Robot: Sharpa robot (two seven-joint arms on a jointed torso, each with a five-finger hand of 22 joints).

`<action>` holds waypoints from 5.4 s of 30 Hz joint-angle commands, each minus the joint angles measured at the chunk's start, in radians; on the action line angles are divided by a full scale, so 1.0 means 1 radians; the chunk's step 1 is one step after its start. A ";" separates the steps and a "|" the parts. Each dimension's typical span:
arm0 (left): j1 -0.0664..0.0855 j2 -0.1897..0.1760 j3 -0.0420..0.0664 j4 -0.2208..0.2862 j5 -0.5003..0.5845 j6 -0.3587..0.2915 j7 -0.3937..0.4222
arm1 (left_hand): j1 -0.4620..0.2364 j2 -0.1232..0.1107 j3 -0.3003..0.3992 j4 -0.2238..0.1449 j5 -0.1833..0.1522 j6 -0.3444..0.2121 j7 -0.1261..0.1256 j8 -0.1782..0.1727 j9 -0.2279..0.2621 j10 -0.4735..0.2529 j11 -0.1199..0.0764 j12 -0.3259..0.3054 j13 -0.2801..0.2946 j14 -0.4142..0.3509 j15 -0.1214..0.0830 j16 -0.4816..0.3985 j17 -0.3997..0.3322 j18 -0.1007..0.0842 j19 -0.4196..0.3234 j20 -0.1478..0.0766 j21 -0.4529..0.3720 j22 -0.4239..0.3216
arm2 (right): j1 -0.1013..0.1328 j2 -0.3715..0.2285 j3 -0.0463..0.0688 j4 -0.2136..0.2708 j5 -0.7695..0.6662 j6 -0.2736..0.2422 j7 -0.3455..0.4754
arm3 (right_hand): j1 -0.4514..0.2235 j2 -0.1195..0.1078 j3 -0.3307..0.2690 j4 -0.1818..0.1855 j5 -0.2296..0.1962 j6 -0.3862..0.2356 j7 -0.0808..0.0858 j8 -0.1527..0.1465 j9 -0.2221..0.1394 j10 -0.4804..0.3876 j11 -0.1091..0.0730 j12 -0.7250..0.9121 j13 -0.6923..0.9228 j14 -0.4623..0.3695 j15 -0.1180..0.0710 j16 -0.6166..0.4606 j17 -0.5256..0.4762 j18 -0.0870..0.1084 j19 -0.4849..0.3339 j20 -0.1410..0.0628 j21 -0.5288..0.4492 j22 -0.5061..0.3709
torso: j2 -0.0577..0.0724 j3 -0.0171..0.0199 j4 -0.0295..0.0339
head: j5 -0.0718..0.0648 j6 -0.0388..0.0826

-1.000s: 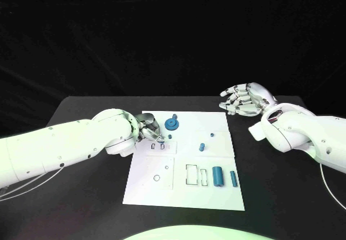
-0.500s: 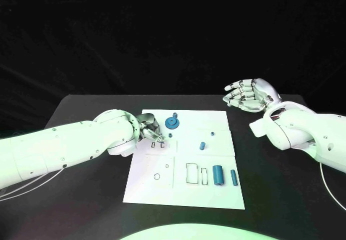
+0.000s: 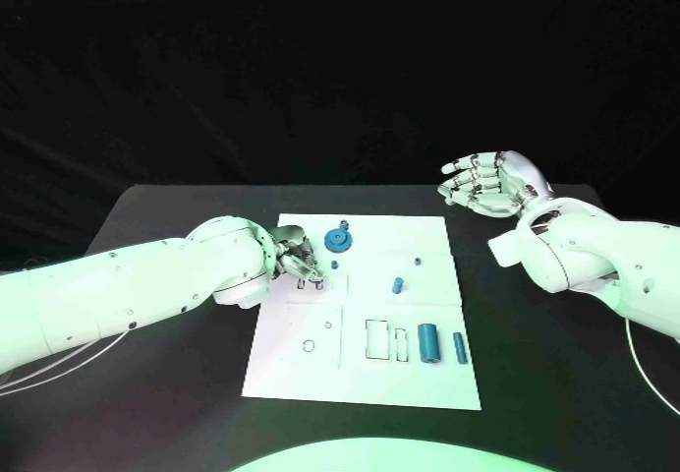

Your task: Assemble the parts on the task board

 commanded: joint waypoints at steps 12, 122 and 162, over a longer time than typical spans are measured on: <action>-0.004 0.013 -0.004 -0.012 0.003 0.061 -0.003 | -0.008 0.010 0.166 -0.165 0.002 0.040 -0.032 0.007 0.083 -0.002 -0.005 -0.008 -0.003 0.093 -0.008 0.001 0.227 -0.011 0.006 -0.004 0.005 0.033 | 0.000 0.003 0.000 0.001 0.006 0.001 0.014 | -0.006 -0.005 0.015 -0.012 0.042 0.012 0.037 -0.014 -0.010 0.016 0.001 -0.015 -0.024 0.006 0.008 -0.022 -0.011 0.010 0.006 0.004 -0.014 -0.016 | 0.000 -0.0002 0.0006 | -0.002 -0.008; -0.004 0.048 -0.007 -0.061 -0.028 0.194 -0.011 | -0.067 0.047 -0.203 0.009 -0.039 0.087 -0.058 -0.027 0.084 0.014 -0.023 -0.021 0.004 0.095 -0.023 0.003 0.233 -0.013 0.012 -0.020 -0.003 0.040 | 0.000 0.000 0.000 0.004 0.005 0.018 -0.004 | -0.035 -0.008 0.016 -0.024 0.030 0.024 0.040 -0.028 -0.027 0.026 0.005 -0.034 -0.049 -0.003 0.015 -0.066 -0.033 0.008 0.015 0.009 -0.027 -0.048 | 0.000 0.0003 0.0007 | -0.014 -0.025; -0.003 0.024 0.013 -0.049 -0.038 0.175 -0.006 | -0.118 0.081 -0.381 0.096 -0.273 0.099 -0.055 -0.044 0.086 0.018 -0.020 -0.013 0.021 0.096 -0.020 0.006 0.238 -0.013 0.013 -0.017 -0.006 0.042 | 0.000 0.002 0.000 -0.003 0.009 0.008 0.010 | -0.056 0.023 -0.079 -0.026 -0.004 0.031 0.057 -0.045 -0.057 0.003 0.029 -0.069 -0.049 -0.107 0.062 -0.171 -0.132 0.009 -0.178 0.066 -0.072 -0.201 | -0.002 -0.0001 0.0009 | -0.015 -0.025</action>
